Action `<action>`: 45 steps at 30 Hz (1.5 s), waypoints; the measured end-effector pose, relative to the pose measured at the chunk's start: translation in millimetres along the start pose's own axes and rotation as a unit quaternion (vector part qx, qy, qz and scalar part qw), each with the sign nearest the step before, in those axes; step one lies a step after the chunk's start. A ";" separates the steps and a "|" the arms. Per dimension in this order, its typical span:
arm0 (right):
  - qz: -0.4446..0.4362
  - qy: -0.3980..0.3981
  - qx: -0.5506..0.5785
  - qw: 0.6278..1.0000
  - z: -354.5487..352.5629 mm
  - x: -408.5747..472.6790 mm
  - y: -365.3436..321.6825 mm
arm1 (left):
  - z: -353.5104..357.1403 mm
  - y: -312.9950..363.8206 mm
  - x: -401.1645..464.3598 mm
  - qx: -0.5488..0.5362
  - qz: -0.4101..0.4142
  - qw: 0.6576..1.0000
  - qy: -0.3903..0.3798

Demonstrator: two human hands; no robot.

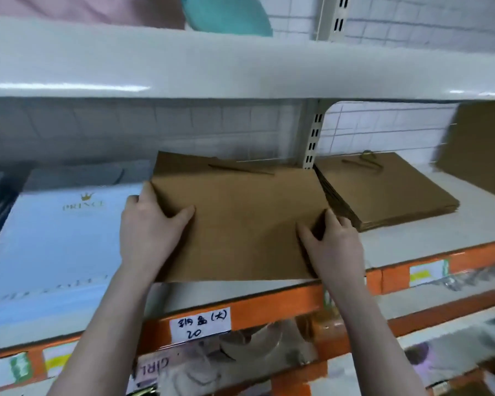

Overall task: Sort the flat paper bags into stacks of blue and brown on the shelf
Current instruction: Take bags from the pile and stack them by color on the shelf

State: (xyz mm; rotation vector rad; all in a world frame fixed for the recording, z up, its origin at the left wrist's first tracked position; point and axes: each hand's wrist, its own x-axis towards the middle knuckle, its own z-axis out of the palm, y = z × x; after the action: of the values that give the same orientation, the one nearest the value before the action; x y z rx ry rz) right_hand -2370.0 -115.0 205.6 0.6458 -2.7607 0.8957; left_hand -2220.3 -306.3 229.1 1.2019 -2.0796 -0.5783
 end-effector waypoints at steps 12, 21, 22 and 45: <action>-0.116 -0.133 0.014 0.984 -3.6 85.7 54.6 | 63.8 40.7 -27.2 0.084 -0.111 0.989 0.059; -0.154 -0.145 -0.010 0.977 14.0 88.6 54.9 | 76.5 31.5 -28.0 0.107 -0.151 0.981 0.059; -0.155 -0.146 -0.013 0.977 16.0 88.5 54.8 | 77.9 31.1 -25.8 0.104 -0.151 0.982 0.054; -0.222 -0.075 -0.080 0.969 30.8 109.2 31.3 | 81.2 40.6 -2.0 0.239 -0.090 0.963 0.088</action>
State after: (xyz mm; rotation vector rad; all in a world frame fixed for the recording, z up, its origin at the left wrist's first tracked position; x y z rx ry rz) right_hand -2482.3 -148.7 195.6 1.2762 -2.6035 0.5383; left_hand -2302.2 -281.0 199.3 1.6595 -2.0276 -0.0336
